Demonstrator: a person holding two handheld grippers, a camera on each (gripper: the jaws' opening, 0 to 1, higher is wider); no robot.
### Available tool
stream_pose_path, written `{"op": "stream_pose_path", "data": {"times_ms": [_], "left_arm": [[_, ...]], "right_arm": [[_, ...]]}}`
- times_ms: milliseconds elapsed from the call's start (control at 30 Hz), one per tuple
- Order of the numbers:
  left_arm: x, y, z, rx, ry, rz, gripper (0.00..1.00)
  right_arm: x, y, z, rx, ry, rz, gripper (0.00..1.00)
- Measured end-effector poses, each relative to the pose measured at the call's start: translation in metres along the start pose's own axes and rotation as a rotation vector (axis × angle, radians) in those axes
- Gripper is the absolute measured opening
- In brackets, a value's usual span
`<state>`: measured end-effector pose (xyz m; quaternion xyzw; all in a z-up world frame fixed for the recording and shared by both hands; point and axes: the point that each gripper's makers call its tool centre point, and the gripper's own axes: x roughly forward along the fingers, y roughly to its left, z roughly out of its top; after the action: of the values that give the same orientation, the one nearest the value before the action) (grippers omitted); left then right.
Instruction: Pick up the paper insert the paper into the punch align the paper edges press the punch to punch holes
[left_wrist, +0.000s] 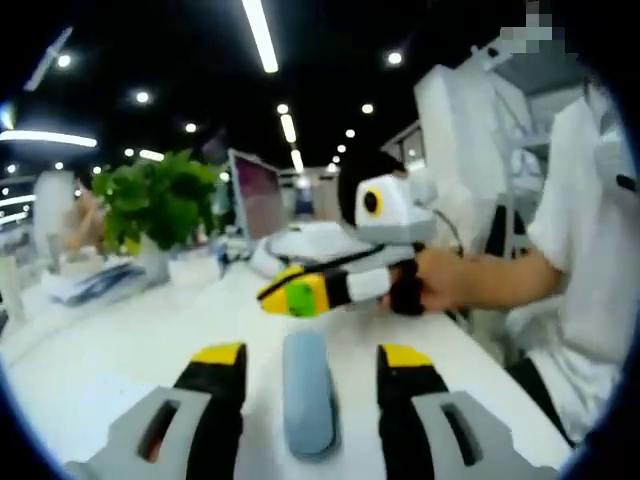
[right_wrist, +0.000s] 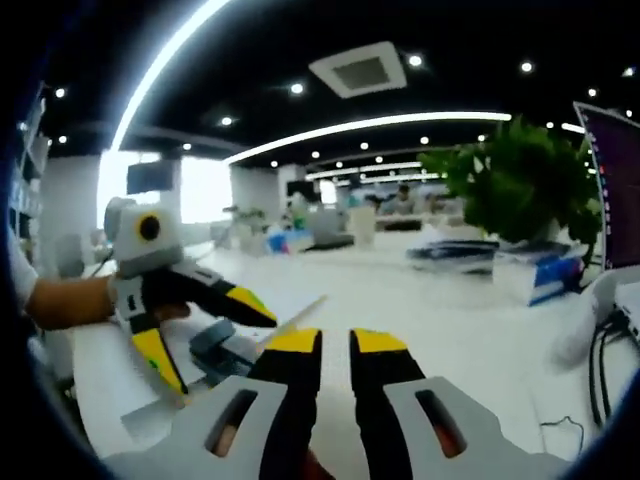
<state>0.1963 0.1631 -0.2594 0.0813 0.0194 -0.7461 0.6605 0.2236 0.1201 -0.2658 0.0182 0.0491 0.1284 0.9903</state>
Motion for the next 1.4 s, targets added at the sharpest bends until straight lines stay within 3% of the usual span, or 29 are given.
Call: {"op": "stream_pose_path", "data": {"times_ms": [33,133,300,567,733,1000,1233,1400], "left_arm": [[-0.004,0.002,0.015,0.005,-0.054,0.016,0.54],[-0.018,0.008,0.038,-0.039,-0.137,0.042,0.54],[-0.054,0.009,0.055,-0.043,-0.177,0.083,0.55],[-0.103,-0.004,0.002,-0.071,-0.052,0.149,0.54],[-0.125,-0.004,-0.014,-0.096,-0.028,0.182,0.54],[-0.137,-0.003,-0.044,-0.104,0.052,0.171,0.56],[-0.139,0.003,-0.053,-0.114,0.085,0.192,0.60],[-0.137,0.000,-0.059,-0.097,0.119,0.195,0.61]], "right_arm": [[0.000,-0.001,0.000,-0.008,0.003,-0.003,0.15],[0.001,-0.004,-0.002,-0.006,0.011,-0.004,0.15],[0.001,-0.006,-0.003,-0.001,0.016,-0.003,0.15],[0.001,-0.007,-0.001,0.000,0.008,-0.003,0.16],[0.001,-0.007,-0.002,-0.003,0.013,-0.004,0.16],[0.002,-0.010,-0.003,-0.012,0.019,-0.012,0.17],[0.002,-0.014,-0.004,-0.037,0.027,-0.029,0.20],[0.000,-0.023,-0.001,-0.077,0.016,-0.078,0.31]]}}
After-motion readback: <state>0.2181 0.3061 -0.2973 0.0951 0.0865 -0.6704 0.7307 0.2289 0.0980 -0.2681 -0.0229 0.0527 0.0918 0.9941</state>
